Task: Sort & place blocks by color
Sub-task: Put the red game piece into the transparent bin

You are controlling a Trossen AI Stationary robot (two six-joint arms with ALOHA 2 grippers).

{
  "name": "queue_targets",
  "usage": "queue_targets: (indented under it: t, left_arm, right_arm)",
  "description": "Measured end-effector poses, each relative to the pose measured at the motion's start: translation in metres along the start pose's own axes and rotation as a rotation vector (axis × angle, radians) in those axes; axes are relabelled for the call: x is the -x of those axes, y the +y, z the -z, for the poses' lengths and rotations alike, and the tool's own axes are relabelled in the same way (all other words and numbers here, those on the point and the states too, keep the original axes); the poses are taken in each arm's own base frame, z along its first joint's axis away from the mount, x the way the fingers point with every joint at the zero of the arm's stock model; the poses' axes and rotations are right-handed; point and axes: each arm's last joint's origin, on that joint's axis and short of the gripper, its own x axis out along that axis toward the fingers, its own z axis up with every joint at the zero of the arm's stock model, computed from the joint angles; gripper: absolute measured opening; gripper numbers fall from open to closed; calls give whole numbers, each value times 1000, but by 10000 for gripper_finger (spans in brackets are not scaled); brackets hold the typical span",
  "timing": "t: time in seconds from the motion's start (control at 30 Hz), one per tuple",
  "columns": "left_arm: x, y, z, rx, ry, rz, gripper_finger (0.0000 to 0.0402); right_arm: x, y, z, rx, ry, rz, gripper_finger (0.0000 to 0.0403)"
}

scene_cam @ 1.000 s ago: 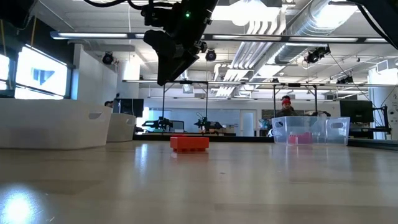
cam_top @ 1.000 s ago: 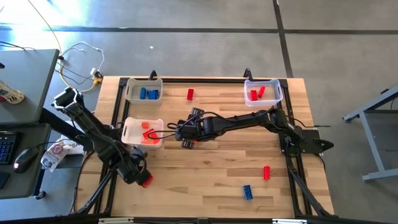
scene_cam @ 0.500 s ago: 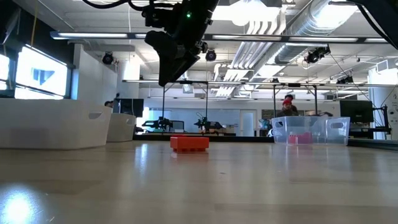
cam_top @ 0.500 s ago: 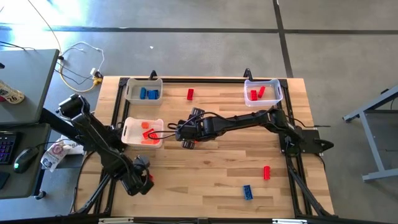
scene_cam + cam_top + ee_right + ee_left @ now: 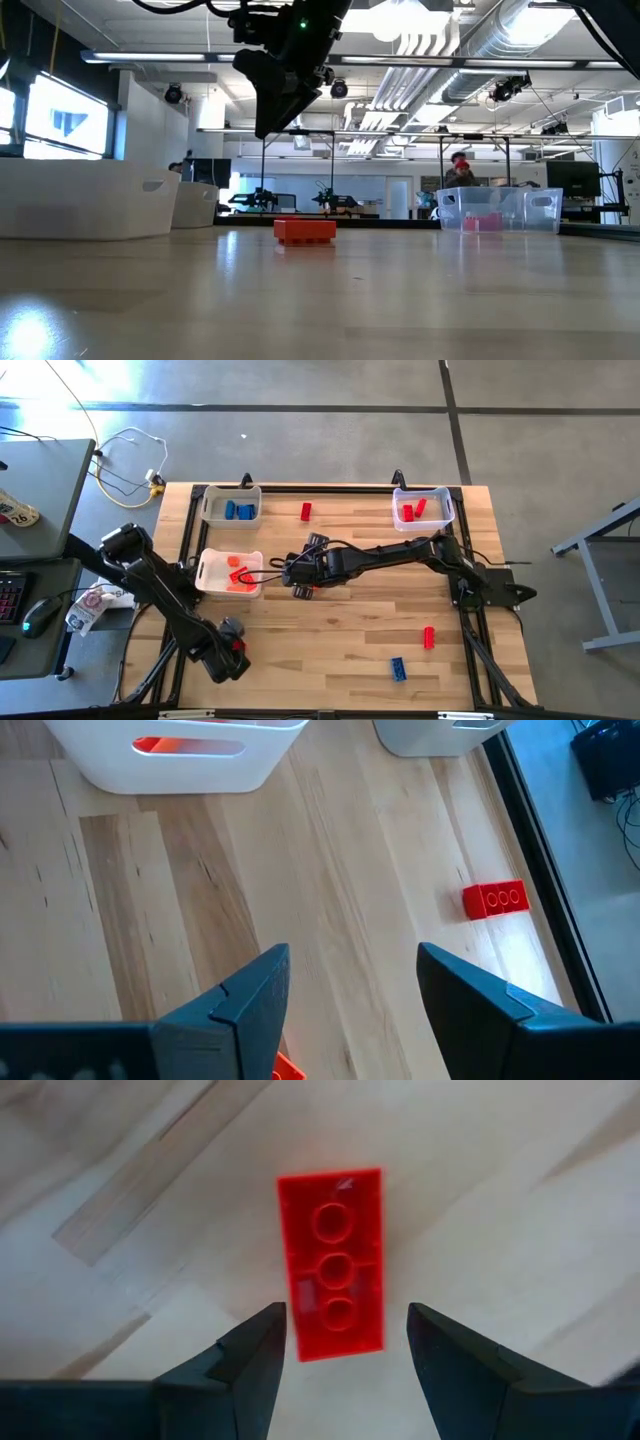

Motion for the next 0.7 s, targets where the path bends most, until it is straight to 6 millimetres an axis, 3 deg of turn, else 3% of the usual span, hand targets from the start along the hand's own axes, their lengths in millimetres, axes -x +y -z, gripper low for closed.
queue_targets:
  t: [0.33, 0.6, 0.7]
  left_arm:
    - [-19, 0, 2, -38, 9, -78, 185]
    - [-19, 0, 2, -138, 12, -82, 106]
    - [-19, -1, -1, -174, 16, -83, 105]
  right_arm:
    - [1, 1, 4, -19, 43, -22, 206]
    - [1, 5, 7, -39, 87, -167, 206]
    - [2, 7, 7, -38, 97, -217, 206]
